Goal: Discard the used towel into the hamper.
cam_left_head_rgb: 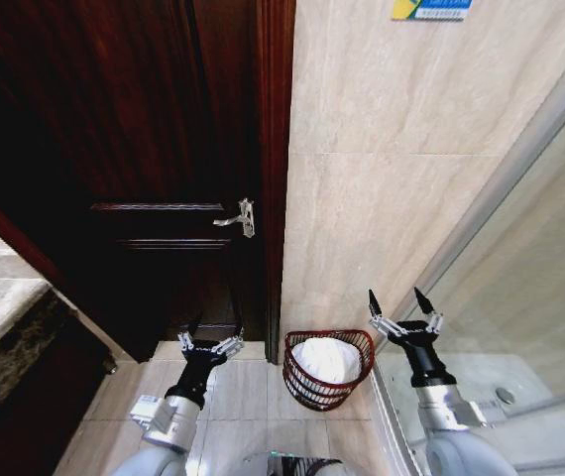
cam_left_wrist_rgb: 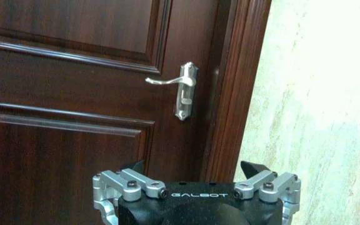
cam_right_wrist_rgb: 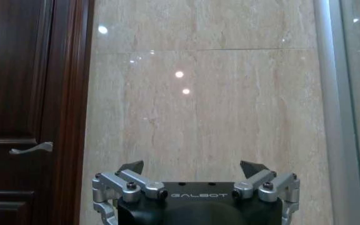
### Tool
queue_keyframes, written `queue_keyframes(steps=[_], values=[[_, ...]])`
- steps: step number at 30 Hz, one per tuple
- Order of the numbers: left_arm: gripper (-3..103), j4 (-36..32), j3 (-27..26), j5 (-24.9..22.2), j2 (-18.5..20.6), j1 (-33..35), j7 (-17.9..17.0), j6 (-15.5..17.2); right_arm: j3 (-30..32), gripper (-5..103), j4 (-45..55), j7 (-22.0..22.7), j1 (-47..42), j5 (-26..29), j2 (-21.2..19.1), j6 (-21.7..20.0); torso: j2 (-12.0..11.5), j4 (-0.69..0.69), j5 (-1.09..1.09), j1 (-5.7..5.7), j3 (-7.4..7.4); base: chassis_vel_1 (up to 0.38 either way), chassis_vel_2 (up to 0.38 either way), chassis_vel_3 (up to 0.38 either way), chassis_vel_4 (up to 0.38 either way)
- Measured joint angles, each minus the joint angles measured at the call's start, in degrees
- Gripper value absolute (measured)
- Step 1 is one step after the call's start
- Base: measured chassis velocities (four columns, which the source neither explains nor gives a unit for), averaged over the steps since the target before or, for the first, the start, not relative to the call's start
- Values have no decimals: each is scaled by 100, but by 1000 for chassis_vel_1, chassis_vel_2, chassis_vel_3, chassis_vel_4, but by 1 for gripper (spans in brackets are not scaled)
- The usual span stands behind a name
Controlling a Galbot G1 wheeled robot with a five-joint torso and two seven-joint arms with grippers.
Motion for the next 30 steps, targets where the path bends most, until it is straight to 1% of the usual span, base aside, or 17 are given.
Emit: queue_keyframes(steps=[30], values=[[100,0,0,0,0,0,0,0,-1,100,0,0,0,0,0,0,0,0,0,0,0,8,-9,-9,7]])
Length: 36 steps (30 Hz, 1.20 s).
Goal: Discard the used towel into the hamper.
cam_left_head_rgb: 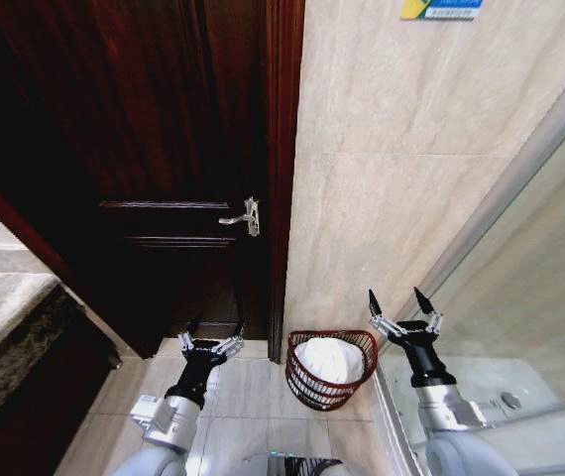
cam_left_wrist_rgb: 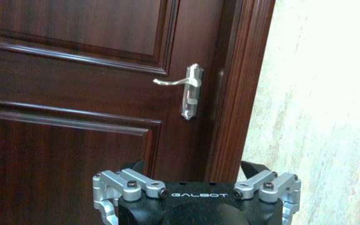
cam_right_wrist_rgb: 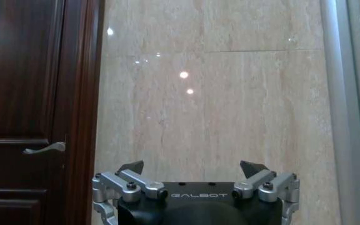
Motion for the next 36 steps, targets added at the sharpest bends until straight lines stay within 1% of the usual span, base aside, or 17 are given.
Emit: queue_keyframes(steps=[21,36], values=[[100,0,0,0,0,0,0,0,0,100,0,0,0,0,0,0,0,0,0,0,0,19,-18,-20,17],[100,0,0,0,0,0,0,0,0,100,0,0,0,0,0,0,0,0,0,0,0,58,-58,-61,68]])
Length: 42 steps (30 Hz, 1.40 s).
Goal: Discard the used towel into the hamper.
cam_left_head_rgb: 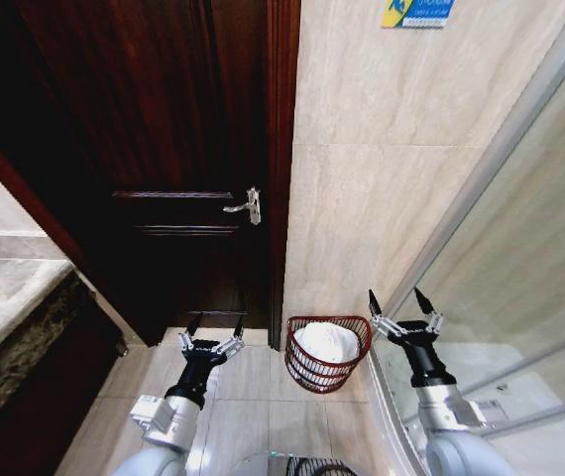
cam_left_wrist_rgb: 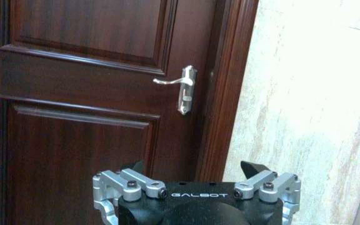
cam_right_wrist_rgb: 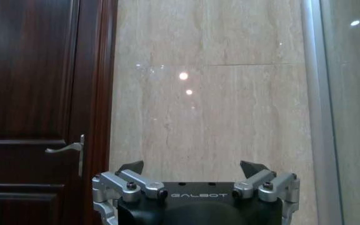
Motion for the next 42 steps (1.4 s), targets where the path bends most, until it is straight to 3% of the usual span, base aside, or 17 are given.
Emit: queue_keyframes(steps=[42], values=[[100,0,0,0,0,0,0,0,0,100,0,0,0,0,0,0,0,0,0,-1,0,80,-78,-82,82]])
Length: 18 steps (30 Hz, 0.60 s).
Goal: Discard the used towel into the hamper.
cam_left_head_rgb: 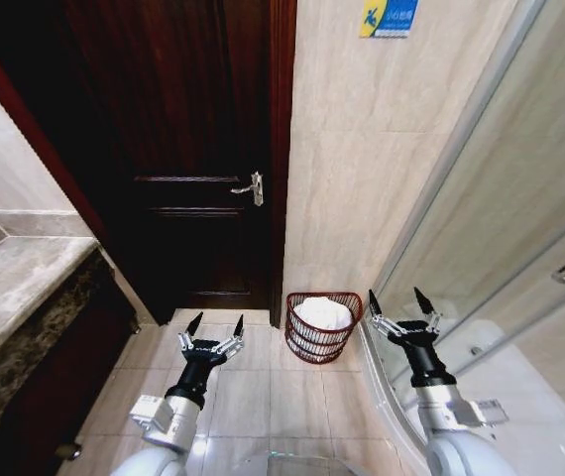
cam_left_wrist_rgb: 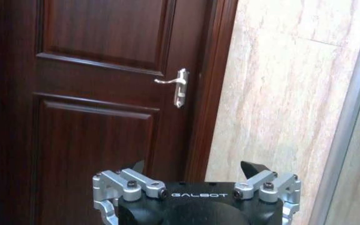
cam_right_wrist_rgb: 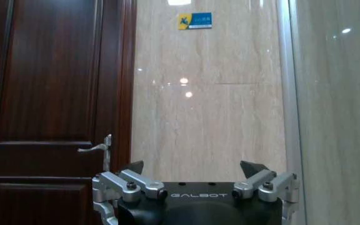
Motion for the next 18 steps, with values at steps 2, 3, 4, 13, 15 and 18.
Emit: queue_keyframes(steps=[2,3,4,13,15,18], values=[[100,0,0,0,0,0,0,0,0,100,0,0,0,0,0,0,0,0,0,0,0,91,-101,-126,132],[100,0,0,0,0,0,0,0,0,100,0,0,0,0,0,0,0,0,0,0,0,91,-101,-90,111],[100,0,0,0,0,0,0,0,0,100,0,0,0,0,0,0,0,0,0,0,0,85,-97,-90,101],[100,0,0,0,0,0,0,0,0,100,0,0,0,0,0,0,0,0,0,0,0,88,-107,-94,103],[100,0,0,0,0,0,0,0,0,100,0,0,0,0,0,0,0,0,0,0,0,110,-93,-90,96],[100,0,0,0,0,0,0,0,0,100,0,0,0,0,0,0,0,0,1,0,0,77,-96,-103,102]])
